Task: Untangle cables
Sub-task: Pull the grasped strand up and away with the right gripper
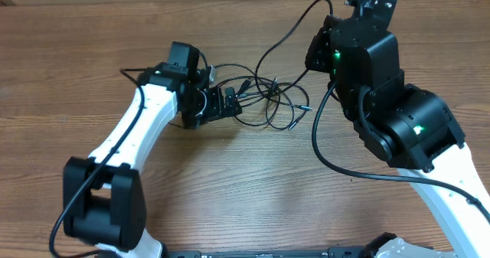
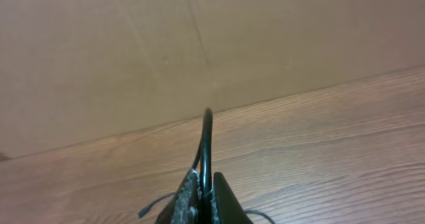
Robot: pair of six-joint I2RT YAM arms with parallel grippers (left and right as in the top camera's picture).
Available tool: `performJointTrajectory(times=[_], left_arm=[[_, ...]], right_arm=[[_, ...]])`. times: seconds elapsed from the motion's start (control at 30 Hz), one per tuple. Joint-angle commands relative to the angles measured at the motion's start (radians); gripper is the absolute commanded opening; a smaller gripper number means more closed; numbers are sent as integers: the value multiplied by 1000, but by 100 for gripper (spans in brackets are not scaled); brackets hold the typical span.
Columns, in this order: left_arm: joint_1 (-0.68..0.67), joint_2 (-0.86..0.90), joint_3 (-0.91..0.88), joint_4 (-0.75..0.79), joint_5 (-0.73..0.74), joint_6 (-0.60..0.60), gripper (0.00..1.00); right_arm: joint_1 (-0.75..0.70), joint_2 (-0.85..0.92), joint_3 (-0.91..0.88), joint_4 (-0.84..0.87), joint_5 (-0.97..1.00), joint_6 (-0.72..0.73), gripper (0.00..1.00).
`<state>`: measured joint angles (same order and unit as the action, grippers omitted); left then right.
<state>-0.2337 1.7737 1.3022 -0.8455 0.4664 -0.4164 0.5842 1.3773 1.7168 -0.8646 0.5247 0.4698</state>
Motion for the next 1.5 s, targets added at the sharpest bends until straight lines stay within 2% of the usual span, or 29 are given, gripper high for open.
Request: performJointTrajectory(times=[0.0, 0.13, 0.2, 0.33, 0.43, 0.57, 0.7, 0.8, 0.97, 1.13, 1.2, 1.3, 1.37, 1.43, 1.47], left_arm=[[-16, 60, -5, 47, 148, -206, 100], [-23, 108, -5, 138, 254, -369, 99], [-25, 126, -5, 175, 257, -466, 100], [-36, 143, -5, 305, 245, -571, 100], [-54, 143, -5, 372, 193, -621, 100], [-87, 143, -5, 383, 108, -689, 97], [-116, 143, -5, 382, 70, -700, 96], [-134, 143, -5, 382, 3, -708, 91], [-146, 143, -5, 412, -104, -706, 79], [-146, 143, -5, 475, -117, -705, 45], [-146, 143, -5, 497, -119, -686, 38], [-146, 143, -5, 504, -127, -662, 34], [-146, 143, -5, 503, -130, -641, 22], [-146, 143, -5, 503, -134, -613, 4], [-145, 143, -5, 502, -134, -600, 4]], right_arm=[[-2, -17, 8, 3, 43, -7, 4], [-2, -17, 8, -10, 43, -7, 4], [-2, -17, 8, -16, 43, -7, 4], [-2, -17, 8, -31, 43, -7, 4], [-2, -17, 8, -34, 43, -7, 4], [-2, -17, 8, -35, 43, -7, 4], [-2, -17, 8, -34, 43, -7, 4], [-2, -17, 8, -36, 43, -7, 4], [-2, -17, 8, -58, 43, -7, 4], [-3, -17, 8, -80, 50, -6, 4], [-3, -17, 8, -88, 59, -6, 4], [-4, -17, 8, -92, 62, -6, 4], [-4, -17, 8, -92, 62, -6, 4], [-4, -17, 8, -95, 73, -6, 4], [-5, -17, 8, -101, 90, -3, 4]])
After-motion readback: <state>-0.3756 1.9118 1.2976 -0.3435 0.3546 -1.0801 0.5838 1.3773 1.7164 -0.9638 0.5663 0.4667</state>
